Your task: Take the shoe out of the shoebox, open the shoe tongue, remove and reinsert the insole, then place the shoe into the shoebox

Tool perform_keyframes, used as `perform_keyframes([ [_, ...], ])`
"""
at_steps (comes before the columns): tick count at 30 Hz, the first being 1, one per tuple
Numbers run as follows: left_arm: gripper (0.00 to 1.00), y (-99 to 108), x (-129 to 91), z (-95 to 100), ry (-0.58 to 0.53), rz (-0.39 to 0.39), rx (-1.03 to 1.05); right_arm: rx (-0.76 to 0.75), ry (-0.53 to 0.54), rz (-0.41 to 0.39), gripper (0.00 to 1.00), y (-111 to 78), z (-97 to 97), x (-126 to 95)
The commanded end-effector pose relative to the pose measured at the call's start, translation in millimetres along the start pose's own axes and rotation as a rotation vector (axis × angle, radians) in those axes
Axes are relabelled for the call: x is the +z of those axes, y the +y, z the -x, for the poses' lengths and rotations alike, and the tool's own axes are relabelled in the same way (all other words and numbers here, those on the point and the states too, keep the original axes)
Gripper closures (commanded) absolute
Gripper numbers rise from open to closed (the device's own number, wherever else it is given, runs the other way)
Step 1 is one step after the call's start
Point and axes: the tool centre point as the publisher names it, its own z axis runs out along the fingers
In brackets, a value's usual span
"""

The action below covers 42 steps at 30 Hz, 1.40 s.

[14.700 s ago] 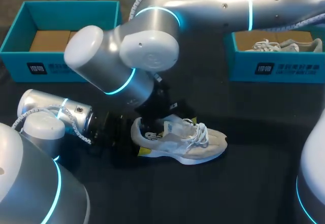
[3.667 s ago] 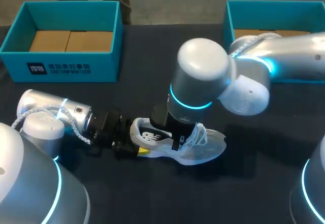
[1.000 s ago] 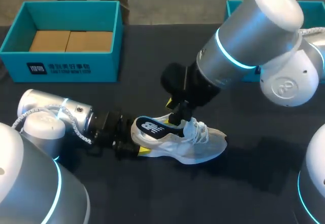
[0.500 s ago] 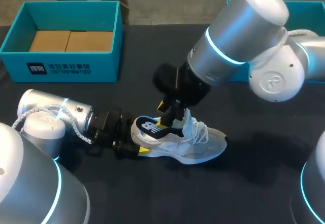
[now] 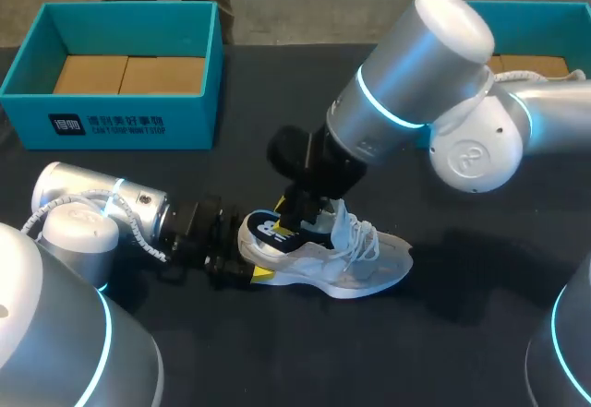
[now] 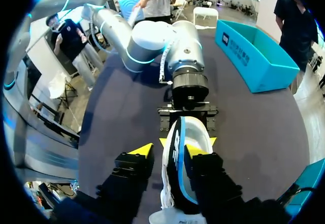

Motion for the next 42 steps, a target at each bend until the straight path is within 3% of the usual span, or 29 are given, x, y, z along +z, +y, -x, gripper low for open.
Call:
perform_keyframes([
  [1, 1.0, 2, 1, 0.4, -0.003, 0.001, 0.0, 0.001, -0.012, 0.003, 0.89, 0.4, -3.6, 2],
  [5, 1.0, 2, 1, 0.4, -0.003, 0.001, 0.0, 0.002, -0.035, -0.005, 0.92, 2.5, -8.9, -7],
  [9, 1.0, 2, 1, 0.4, -0.003, 0.001, 0.0, 0.007, -0.041, -0.009, 0.82, 0.7, -9.2, -11],
  [11, 1.0, 2, 1, 0.4, -0.003, 0.001, 0.0, 0.01, -0.042, -0.009, 0.89, -0.4, -8.6, -11],
  [12, 1.0, 2, 1, 0.4, -0.003, 0.001, 0.0, 0.012, -0.041, -0.008, 1.0, -0.9, -8.2, -10],
  [24, 1.0, 2, 1, 0.4, -0.003, 0.001, 0.0, 0.0, -0.025, -0.026, 0.65, 0.7, 6.7, -6],
  [36, 1.0, 2, 1, 0.4, -0.003, 0.001, 0.0, -0.006, 0.006, -0.039, 0.64, 0.0, 26.8, 2],
  [42, 1.0, 2, 1, 0.4, -0.003, 0.001, 0.0, -0.007, 0.026, -0.025, 0.56, -5.1, 24.4, 8],
])
